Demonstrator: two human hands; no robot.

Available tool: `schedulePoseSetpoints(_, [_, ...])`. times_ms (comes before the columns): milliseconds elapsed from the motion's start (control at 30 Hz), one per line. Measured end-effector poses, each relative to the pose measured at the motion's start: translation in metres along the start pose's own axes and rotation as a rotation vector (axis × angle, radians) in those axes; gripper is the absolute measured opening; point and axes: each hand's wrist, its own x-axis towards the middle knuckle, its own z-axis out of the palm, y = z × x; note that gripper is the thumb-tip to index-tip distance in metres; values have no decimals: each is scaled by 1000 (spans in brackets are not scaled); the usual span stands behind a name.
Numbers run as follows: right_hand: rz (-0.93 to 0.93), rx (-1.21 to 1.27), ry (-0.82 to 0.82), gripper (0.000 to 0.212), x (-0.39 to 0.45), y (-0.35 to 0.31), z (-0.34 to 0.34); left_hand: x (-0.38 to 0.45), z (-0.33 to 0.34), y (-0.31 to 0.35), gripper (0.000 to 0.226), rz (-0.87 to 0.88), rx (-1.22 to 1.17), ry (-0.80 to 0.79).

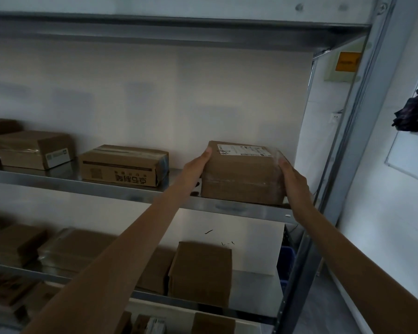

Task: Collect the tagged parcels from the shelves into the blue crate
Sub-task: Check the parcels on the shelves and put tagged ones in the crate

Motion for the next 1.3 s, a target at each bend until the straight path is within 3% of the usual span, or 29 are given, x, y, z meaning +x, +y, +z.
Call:
schedulePoseSetpoints(300, [-20, -82, 102, 85, 3, 2, 12, 13, 4, 4, 65, -113, -21, 56])
schedulePoseSetpoints(400, [-37, -22, 137, 71, 4, 6, 16, 8, 7, 4, 64, -117, -51, 78])
schedulePoseSetpoints(500, [-32, 33, 135, 56, 2, 8, 15, 5, 16, 7, 45, -122, -101, 118])
schedulePoseSetpoints(600, [-27, 68, 150, 56, 1, 10, 13, 7, 23, 6, 40, -142, -114, 169])
schedulePoseSetpoints(733, [-31, 37, 156, 53, 2, 11, 13, 11, 25, 2, 53, -156, -140, 188])
schedulePoseSetpoints(933, [-4, 45, 171, 57, 3, 13, 14, 13, 27, 1, 33, -117, -160, 159])
schedulePoseSetpoints(1100, [19, 68, 176, 67, 0, 9, 17, 17, 21, -10, 82, -68, -78, 146])
schedulePoseSetpoints(1167, [60, 90, 105, 66, 1, 3, 14, 20, 19, -15, 100, -48, -36, 112])
schedulePoseSetpoints(1233, [98, 64, 75, 77, -2, -6, 14, 14, 13, -12, 102, -12, 23, 37])
schedulePoseSetpoints(1300, [18, -52, 191, 87, -11, -14, 20, -5, 1, -4, 90, 99, 93, -44])
